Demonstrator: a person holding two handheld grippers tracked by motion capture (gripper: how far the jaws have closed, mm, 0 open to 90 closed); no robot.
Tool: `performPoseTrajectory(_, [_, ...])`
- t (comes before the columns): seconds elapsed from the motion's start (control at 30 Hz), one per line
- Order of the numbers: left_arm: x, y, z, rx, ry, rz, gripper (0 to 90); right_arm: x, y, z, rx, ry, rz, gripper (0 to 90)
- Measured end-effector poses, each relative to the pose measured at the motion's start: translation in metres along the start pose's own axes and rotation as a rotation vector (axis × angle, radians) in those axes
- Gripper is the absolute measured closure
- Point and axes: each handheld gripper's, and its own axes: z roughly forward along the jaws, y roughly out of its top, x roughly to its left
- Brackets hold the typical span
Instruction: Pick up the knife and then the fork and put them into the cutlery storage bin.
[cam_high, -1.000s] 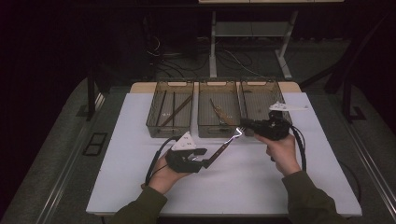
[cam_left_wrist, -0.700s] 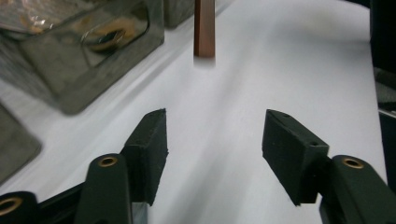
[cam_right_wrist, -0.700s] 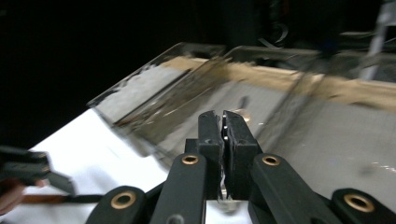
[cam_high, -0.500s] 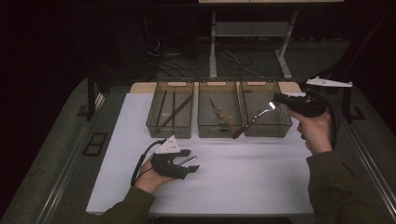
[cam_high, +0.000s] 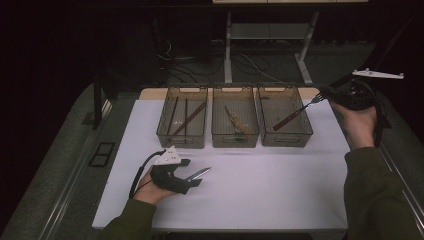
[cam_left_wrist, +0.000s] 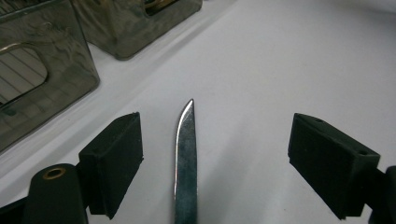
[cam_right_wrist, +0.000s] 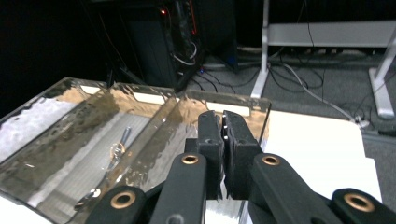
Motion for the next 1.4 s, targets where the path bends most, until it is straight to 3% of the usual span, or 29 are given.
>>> performPoseTrajectory(0.33, [0.000, -0.001, 0.002, 0.010, -0.011, 0.005, 14.7, 0.004, -0.017, 0.044, 0.104, -0.004, -0.006, 86.6])
performPoseTrajectory(0.67, [0.000, 0.000, 0.002, 0.008, -0.013, 0.003, 14.4, 0.003, -0.025, 0.058, 0.167, 0.017, 0.002, 86.5])
performPoseTrajectory(0.8, [0.001, 0.000, 0.002, 0.005, -0.014, 0.003, 14.5, -0.001, -0.030, 0.062, 0.168, 0.044, 0.023, 86.3])
performPoseTrajectory(0.9, [0.001, 0.001, 0.002, 0.005, -0.016, 0.004, 14.5, -0.004, -0.033, 0.065, 0.157, 0.038, 0.023, 85.7])
performPoseTrajectory(1.1, [0.001, 0.002, 0.002, -0.001, -0.016, 0.005, 14.5, -0.007, -0.039, 0.074, 0.172, -0.038, -0.023, 83.6])
performPoseTrajectory(1.33, [-0.001, 0.003, 0.002, 0.000, -0.013, 0.016, 14.5, -0.012, -0.040, 0.087, 0.194, -0.052, -0.034, 82.0])
performPoseTrajectory(1.37, [-0.001, 0.003, 0.002, -0.001, -0.015, 0.015, 14.5, -0.012, -0.039, 0.090, 0.194, -0.058, -0.041, 79.8])
performPoseTrajectory(1.4, [-0.001, 0.003, 0.002, -0.001, -0.016, 0.014, 14.5, -0.010, -0.038, 0.093, 0.193, -0.072, -0.056, 70.1])
